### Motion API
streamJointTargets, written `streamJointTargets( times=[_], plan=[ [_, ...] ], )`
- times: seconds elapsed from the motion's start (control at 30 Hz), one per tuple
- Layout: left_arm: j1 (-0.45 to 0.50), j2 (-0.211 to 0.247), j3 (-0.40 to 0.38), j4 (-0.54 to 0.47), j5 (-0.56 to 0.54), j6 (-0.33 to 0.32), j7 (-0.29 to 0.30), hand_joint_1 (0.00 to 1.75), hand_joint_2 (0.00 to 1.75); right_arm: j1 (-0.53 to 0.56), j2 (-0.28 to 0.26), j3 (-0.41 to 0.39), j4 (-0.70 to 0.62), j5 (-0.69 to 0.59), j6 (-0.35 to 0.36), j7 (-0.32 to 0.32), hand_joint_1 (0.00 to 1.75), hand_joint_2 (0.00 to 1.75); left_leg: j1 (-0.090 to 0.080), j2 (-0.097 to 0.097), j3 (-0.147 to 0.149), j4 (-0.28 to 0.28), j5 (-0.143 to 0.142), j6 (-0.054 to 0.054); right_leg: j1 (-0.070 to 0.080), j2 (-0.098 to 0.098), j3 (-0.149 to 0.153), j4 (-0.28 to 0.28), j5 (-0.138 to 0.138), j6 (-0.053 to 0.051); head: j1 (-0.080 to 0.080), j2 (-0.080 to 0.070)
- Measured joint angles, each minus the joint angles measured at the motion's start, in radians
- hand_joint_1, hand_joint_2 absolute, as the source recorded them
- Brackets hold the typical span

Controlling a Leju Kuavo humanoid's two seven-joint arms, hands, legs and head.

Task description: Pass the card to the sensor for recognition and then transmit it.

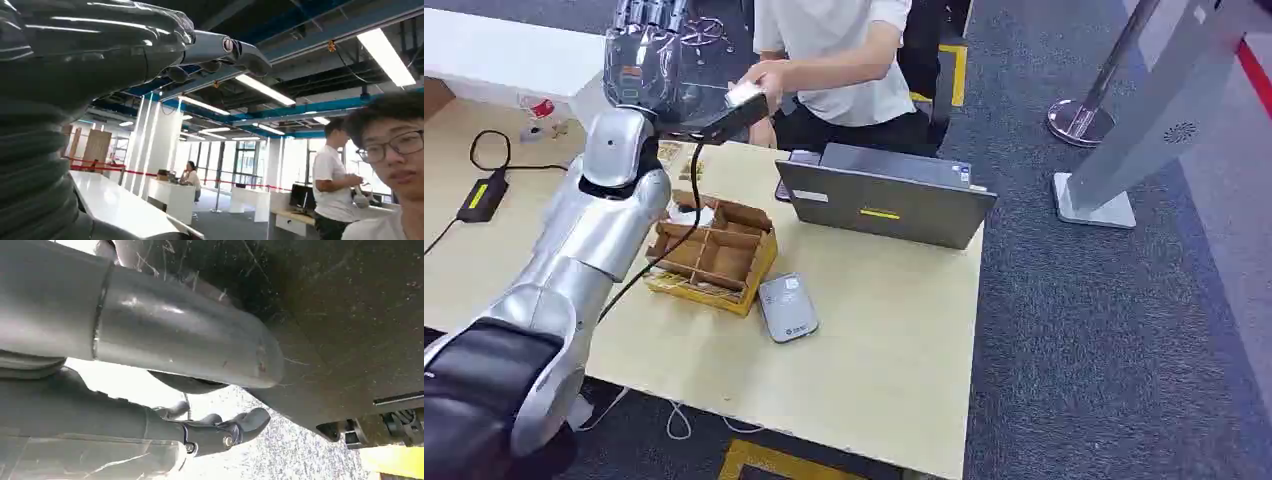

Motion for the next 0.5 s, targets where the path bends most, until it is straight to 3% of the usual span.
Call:
streamJointTargets(
  times=[0.13,0.17,0.5],
  plan=[
    [-0.009,-0.015,-0.012,0.022,-0.003,-0.006,0.0,0.0,1.75,0.0,0.0,0.0,0.0,-0.001,-0.003,0.0,0.0,0.0,0.0,0.0,0.0,0.0,0.0,0.0,0.0,0.0,0.0,0.0,0.0,0.0,0.0,0.0],
    [-0.01,-0.016,-0.013,0.027,-0.003,-0.006,0.0,1.75,1.75,0.0,0.0,0.0,0.0,-0.001,-0.002,0.0,0.0,0.0,0.0,0.0,0.0,0.0,0.0,0.0,0.0,0.0,0.0,0.0,0.0,0.0,0.0,0.0],
    [-0.011,-0.025,-0.015,0.054,0.002,-0.006,-0.029,1.75,1.75,0.0,0.0,0.0,0.0,0.002,-0.013,-0.003,0.0,0.0,0.0,0.0,0.0,0.0,0.0,0.0,0.0,0.0,0.0,0.0,0.0,0.0,0.0,0.0]
  ],
)
